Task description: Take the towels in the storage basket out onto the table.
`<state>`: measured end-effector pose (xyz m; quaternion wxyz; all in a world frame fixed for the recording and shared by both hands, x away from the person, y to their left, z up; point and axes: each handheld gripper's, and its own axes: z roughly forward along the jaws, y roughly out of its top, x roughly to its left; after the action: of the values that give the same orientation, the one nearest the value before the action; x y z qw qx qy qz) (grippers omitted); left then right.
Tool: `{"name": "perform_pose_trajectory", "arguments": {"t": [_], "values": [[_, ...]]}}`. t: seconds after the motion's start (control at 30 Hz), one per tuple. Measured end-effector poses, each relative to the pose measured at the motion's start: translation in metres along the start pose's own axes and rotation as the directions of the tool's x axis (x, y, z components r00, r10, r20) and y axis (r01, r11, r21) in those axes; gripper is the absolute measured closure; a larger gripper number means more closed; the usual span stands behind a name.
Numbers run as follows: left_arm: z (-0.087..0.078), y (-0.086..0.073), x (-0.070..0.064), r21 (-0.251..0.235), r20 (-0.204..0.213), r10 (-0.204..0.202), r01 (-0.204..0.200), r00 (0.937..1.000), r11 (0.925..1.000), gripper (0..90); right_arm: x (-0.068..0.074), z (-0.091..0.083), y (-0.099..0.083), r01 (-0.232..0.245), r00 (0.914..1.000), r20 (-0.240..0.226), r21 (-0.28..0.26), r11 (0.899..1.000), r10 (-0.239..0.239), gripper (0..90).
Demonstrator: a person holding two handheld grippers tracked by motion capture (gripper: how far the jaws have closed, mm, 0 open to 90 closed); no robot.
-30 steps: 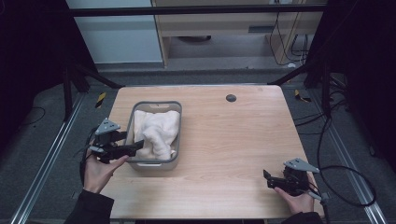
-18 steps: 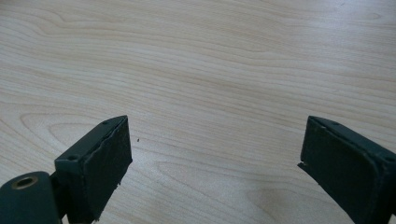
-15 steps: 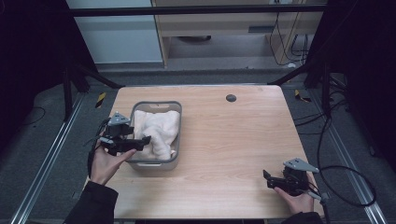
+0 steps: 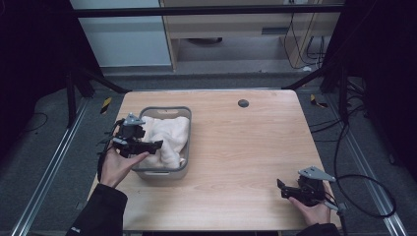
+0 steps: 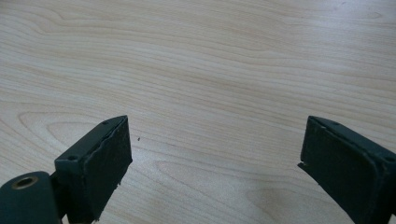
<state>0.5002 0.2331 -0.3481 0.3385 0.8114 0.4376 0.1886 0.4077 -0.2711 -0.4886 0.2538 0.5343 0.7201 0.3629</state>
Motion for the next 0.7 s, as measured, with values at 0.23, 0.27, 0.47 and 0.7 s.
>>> {"name": "perform_pose_trajectory", "arguments": {"t": [0.23, 0.27, 0.47, 0.7], "values": [[0.01, 0.006, 0.0, 0.044, 0.0, 0.015, -0.015, 0.9999, 0.9989, 22.3, 0.0, 0.0, 0.0, 0.002, 1.0, -0.003, 0.004, 1.0, -0.002, 8.7], [0.011, 0.007, 0.0, 0.046, 0.0, 0.013, -0.013, 0.9999, 0.9989, 22.3, 0.0, 0.0, 0.0, 0.002, 1.0, -0.004, 0.003, 1.0, -0.002, 8.6], [0.02, 0.011, 0.001, 0.073, -0.004, 0.022, -0.021, 0.9998, 0.9971, 22.0, 0.0, 0.001, 0.0, 0.003, 1.0, -0.006, 0.008, 1.0, -0.003, 8.4], [0.03, 0.012, 0.004, 0.104, -0.007, 0.021, -0.02, 0.9997, 0.9944, 21.6, 0.0, 0.001, 0.0, 0.004, 1.0, -0.007, 0.011, 1.0, -0.004, 8.2]]}}
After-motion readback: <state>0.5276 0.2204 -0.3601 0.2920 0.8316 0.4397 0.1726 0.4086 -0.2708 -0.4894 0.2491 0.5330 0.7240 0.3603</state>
